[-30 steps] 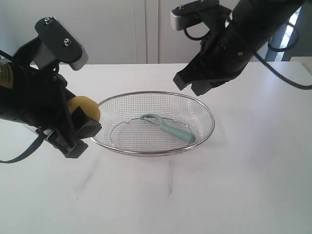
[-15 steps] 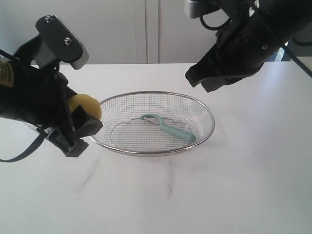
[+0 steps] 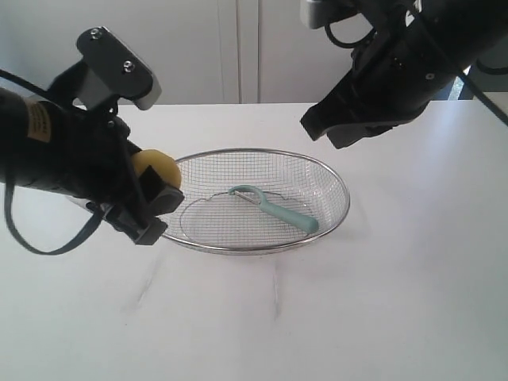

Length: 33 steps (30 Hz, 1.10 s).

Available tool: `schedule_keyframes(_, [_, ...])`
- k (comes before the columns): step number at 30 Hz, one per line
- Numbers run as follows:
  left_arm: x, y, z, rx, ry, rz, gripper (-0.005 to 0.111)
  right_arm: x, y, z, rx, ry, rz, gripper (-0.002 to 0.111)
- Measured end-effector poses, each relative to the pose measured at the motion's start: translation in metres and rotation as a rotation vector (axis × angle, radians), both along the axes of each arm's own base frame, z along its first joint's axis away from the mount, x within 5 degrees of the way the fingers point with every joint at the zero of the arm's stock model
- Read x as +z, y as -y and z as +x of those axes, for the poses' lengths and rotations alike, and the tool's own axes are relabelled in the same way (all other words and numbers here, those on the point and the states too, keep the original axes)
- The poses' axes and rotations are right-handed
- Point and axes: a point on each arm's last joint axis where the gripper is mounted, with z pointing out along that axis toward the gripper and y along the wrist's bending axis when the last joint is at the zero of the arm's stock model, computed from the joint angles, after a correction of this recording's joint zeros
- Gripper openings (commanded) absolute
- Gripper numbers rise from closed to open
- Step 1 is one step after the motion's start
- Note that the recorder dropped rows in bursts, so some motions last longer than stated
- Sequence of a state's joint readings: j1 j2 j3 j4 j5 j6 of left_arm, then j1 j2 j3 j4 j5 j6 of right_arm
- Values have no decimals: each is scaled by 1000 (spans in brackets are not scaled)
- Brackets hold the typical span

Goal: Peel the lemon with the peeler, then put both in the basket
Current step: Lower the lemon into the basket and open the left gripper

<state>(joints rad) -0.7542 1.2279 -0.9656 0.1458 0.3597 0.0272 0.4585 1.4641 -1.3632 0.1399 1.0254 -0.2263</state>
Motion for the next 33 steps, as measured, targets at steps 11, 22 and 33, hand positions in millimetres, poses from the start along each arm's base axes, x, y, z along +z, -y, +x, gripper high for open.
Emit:
schedule_keyframes(11, [-30,51,104,103,-73,52,0,0,0,0,-2,5,4,0])
schedule_keyframes(22, [-104,51,151,199,-168,101,0,0,0,0,-2,5,4,0])
schedule_keyframes(33, [-136,57,160,193,-184,111,0,0,0,0,-2,5,4,0])
